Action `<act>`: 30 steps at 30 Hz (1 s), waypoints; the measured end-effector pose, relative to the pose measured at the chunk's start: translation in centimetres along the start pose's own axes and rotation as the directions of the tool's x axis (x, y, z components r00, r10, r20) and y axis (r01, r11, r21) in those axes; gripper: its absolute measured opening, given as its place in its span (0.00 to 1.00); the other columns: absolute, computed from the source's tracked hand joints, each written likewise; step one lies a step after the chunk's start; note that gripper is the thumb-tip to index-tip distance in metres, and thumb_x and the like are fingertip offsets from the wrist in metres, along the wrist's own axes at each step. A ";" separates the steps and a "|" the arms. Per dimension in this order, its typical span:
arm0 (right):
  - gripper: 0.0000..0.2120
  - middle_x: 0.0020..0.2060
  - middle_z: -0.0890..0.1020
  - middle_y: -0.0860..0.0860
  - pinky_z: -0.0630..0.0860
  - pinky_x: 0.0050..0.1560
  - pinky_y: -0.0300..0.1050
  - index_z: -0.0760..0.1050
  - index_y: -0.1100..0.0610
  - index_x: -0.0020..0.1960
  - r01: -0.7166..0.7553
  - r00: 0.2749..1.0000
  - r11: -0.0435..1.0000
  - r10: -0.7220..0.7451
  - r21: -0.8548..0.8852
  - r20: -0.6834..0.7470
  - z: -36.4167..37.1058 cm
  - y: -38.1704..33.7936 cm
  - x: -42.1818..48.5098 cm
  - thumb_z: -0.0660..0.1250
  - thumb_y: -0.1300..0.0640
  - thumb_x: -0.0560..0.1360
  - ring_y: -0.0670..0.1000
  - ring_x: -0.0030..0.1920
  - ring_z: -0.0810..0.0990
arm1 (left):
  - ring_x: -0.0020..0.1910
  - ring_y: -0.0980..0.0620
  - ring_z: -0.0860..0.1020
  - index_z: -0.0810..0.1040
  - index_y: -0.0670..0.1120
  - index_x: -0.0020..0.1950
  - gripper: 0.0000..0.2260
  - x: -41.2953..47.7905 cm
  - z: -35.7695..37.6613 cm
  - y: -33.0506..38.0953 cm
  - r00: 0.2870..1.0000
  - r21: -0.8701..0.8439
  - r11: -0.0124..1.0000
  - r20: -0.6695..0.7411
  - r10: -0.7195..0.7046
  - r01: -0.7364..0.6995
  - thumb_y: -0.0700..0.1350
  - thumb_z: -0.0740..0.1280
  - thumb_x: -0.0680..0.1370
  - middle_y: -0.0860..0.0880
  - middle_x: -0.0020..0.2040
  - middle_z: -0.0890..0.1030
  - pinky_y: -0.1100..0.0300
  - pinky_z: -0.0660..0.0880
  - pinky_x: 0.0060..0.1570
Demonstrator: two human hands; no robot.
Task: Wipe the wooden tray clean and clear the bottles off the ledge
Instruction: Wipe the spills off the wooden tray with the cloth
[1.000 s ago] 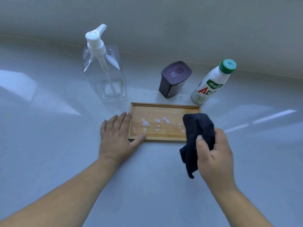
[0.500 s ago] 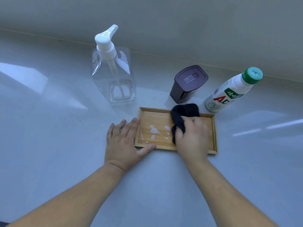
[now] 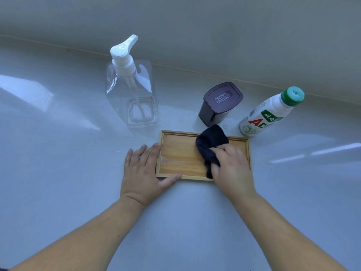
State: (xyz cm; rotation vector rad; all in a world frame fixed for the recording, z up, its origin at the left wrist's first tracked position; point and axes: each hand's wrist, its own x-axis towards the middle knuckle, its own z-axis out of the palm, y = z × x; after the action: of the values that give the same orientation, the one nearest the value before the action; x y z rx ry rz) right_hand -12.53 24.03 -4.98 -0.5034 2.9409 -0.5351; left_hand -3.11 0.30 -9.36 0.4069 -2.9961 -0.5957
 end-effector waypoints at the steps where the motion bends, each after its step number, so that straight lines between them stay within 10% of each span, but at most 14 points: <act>1: 0.18 0.57 0.81 0.56 0.76 0.60 0.56 0.83 0.59 0.61 -0.032 0.999 0.999 0.032 -0.018 -0.004 -0.7 1.4 -0.3 0.72 0.65 0.71 0.61 0.56 0.77 | 0.76 0.43 0.68 0.71 0.46 0.78 0.48 0.0 0.0 0.0 1.000 0.003 1.000 0.004 -0.001 0.001 0.78 0.64 0.68 0.49 0.72 0.78 0.39 0.53 0.80; 9: 0.23 0.59 0.81 0.57 0.73 0.63 0.54 0.79 0.59 0.69 -0.151 0.989 0.987 0.151 0.046 -0.001 -1.0 1.3 -0.4 0.72 0.64 0.74 0.61 0.59 0.75 | 0.76 0.43 0.68 0.70 0.47 0.78 0.49 0.1 0.1 0.0 0.999 0.027 1.000 0.033 0.007 -0.008 0.79 0.62 0.68 0.51 0.73 0.77 0.38 0.54 0.79; 19: 0.11 0.52 0.76 0.53 0.76 0.47 0.53 0.80 0.55 0.55 0.161 0.978 0.986 -0.166 0.051 0.129 3.2 -10.4 4.8 0.67 0.54 0.74 0.57 0.52 0.74 | 0.78 0.46 0.65 0.69 0.51 0.78 0.44 0.3 -0.1 -0.1 0.999 -0.049 0.999 0.046 -0.021 0.023 0.77 0.63 0.69 0.55 0.70 0.79 0.43 0.49 0.81; 30: 0.17 0.56 0.75 0.50 0.70 0.60 0.53 0.81 0.51 0.62 0.300 0.857 0.948 -0.318 0.110 0.405 1.5 -9.4 3.0 0.66 0.54 0.74 0.55 0.58 0.69 | 0.78 0.44 0.64 0.68 0.47 0.80 0.44 0.3 0.1 -0.2 0.998 -0.070 0.997 0.053 -0.014 0.018 0.68 0.63 0.68 0.49 0.73 0.77 0.42 0.48 0.81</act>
State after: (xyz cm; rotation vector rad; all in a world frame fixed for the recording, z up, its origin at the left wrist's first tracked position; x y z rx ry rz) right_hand -12.29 14.23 -3.16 -0.9644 2.4447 -0.4508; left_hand -3.34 0.03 -9.52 0.4171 -3.0135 -0.7218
